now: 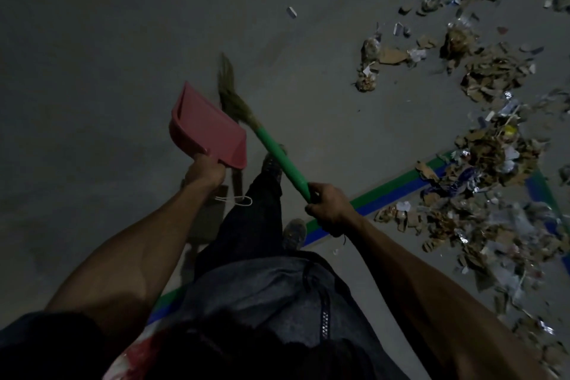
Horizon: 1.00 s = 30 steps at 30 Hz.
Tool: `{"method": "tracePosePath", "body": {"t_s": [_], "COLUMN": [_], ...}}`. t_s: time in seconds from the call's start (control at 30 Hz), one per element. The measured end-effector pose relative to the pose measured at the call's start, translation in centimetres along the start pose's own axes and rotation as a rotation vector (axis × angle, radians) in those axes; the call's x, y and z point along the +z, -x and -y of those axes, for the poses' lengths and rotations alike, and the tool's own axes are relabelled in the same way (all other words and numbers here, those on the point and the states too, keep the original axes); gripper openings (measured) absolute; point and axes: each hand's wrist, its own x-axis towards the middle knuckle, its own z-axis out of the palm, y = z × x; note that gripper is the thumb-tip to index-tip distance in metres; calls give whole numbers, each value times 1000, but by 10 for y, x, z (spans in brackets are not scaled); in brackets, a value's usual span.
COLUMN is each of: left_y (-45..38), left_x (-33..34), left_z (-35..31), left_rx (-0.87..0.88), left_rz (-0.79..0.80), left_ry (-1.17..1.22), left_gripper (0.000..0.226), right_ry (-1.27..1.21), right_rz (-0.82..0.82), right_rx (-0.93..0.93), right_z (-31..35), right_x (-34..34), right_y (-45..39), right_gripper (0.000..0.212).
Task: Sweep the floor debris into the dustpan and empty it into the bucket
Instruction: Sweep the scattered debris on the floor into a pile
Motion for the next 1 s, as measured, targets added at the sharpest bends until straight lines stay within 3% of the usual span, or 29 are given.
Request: {"method": "tracePosePath", "body": {"t_s": [0.1,0.33,0.63,0.77,0.9,1.0], "left_y": [-20,-63,-94,-94,-93,-91], "left_x": [-14,-39,-38,-30,-25,-24], "left_z": [-20,-70,-129,-156,-173,-178], "left_rx": [-14,-20,91,161,213,215], "left_rz": [37,61,94,87,105,104], "left_ry": [-16,-22,34,82,76,62], "left_gripper": [57,51,41,27,24,30], "right_ry": [-77,-751,-1113,-1369,-1608,-1533], "right_rz": [29,-161,-430,-529,-679,-658], "right_rx": [133,501,581,656,592,551], "right_z": [16,11,-16,-34,-22,3], "right_x": [-12,-69,-162,-194,-196,-164], "right_y": [-34,-82,-128,-147,-146,-120], "right_gripper": [34,61,13,8,7,6]}}
